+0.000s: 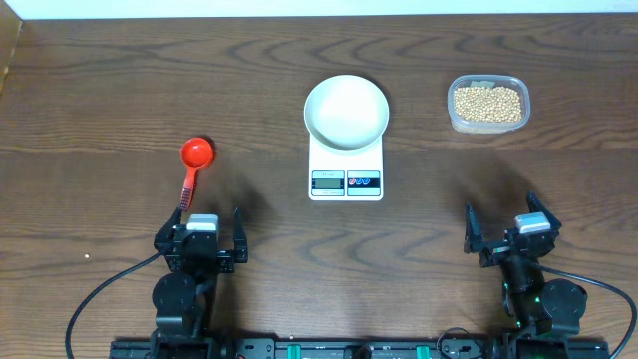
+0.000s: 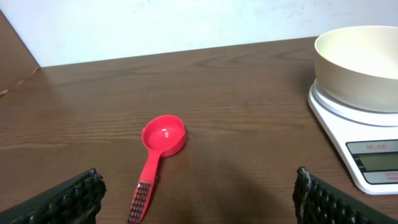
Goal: Scoop item into bowl and weigh 50g on scale
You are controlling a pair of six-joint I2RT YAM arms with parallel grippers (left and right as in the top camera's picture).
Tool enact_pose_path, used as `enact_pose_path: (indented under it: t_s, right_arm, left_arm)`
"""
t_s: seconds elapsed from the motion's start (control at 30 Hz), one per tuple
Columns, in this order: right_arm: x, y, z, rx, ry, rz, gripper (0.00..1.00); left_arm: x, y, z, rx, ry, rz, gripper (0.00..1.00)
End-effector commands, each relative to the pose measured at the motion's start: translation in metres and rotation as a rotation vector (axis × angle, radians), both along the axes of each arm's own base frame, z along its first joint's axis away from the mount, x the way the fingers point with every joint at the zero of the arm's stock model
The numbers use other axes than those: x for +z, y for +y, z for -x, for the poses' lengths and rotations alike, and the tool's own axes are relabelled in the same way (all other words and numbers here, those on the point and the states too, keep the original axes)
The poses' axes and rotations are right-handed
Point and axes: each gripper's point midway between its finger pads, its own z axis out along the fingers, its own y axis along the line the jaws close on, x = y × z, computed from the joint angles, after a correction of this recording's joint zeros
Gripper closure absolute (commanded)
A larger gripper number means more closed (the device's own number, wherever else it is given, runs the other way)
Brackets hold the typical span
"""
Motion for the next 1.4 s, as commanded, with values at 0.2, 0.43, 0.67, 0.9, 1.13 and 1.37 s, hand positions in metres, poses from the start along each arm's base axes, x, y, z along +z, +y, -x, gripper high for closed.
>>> enact_pose_path:
  t_s: [0.2, 0.43, 0.67, 0.9, 1.13, 1.37]
  right_arm:
    - [-0.0012, 0.0004, 0.0000, 0.000, -0.002, 0.014, 0.01]
    - [-0.0012, 0.0004, 0.0000, 0.000, -0.002, 0.014, 0.01]
    - [-0.0012, 0.0004, 0.0000, 0.000, -0.002, 0.014, 0.01]
    - [-0.0012, 0.0004, 0.0000, 0.000, -0.002, 0.014, 0.01]
    - [-0.0012, 0.0004, 0.0000, 0.000, -0.002, 0.014, 0.01]
    - [-0.0012, 0.0004, 0.0000, 0.000, -0.002, 0.014, 0.01]
  left_arm:
    - [-0.0131, 0.0044, 0.0001, 0.021, 0.028, -0.015, 0.01]
    - [-0.0131, 0.0044, 0.0001, 0.021, 0.028, -0.015, 0.01]
    - [-0.0131, 0.0044, 0.0001, 0.021, 0.028, -0.015, 0.01]
    - [-0.0131, 0.0044, 0.0001, 0.021, 0.028, -0.015, 0.01]
    - [-0.0131, 0.0044, 0.0001, 0.021, 0.028, -0.015, 0.01]
    - [-0.0131, 0.0044, 0.0001, 0.021, 0.028, -0.015, 0.01]
